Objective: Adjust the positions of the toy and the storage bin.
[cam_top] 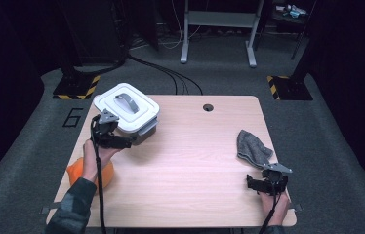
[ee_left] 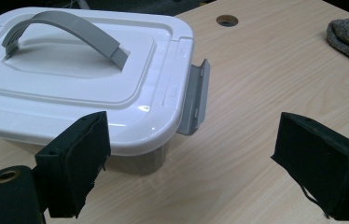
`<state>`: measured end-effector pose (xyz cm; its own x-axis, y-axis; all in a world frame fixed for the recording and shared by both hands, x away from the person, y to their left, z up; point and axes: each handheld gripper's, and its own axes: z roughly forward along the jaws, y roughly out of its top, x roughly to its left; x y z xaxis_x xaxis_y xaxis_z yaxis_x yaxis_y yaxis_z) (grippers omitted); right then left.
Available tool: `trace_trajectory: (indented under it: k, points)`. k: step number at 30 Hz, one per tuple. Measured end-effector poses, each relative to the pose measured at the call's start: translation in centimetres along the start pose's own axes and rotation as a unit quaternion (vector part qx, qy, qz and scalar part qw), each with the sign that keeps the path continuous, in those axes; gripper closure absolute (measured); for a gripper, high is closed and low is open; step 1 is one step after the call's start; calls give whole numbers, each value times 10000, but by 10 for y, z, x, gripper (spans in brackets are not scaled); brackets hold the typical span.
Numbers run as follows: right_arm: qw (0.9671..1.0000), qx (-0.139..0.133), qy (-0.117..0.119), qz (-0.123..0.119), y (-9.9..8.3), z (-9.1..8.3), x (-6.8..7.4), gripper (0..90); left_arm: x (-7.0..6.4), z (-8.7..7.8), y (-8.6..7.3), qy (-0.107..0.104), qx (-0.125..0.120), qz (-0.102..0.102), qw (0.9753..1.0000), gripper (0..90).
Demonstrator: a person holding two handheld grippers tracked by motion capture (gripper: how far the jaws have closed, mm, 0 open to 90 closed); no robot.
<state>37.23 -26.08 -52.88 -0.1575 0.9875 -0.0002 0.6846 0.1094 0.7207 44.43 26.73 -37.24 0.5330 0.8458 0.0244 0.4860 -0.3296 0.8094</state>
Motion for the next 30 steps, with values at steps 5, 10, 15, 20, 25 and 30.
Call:
trace_trajectory:
  k: [5,10,15,20,25,30]
  points:
    - [10000,-4,4,-10,0,0,0,35,9,14,8,0,58,-102,9999,102]
    - [10000,-4,5,-14,0,0,0,35,15,28,13,50,148,-104,9998,103]
    - [10000,-3,10,-18,0,0,0,35,22,40,17,219,243,-51,9995,106]
    - [10000,3,14,-18,0,0,0,35,33,52,21,263,355,-129,9989,106]
    - [10000,0,18,-23,0,0,0,35,39,62,24,432,452,-49,9980,126]
    - [10000,10,16,8,0,0,1,36,50,71,27,510,549,-177,9970,133]
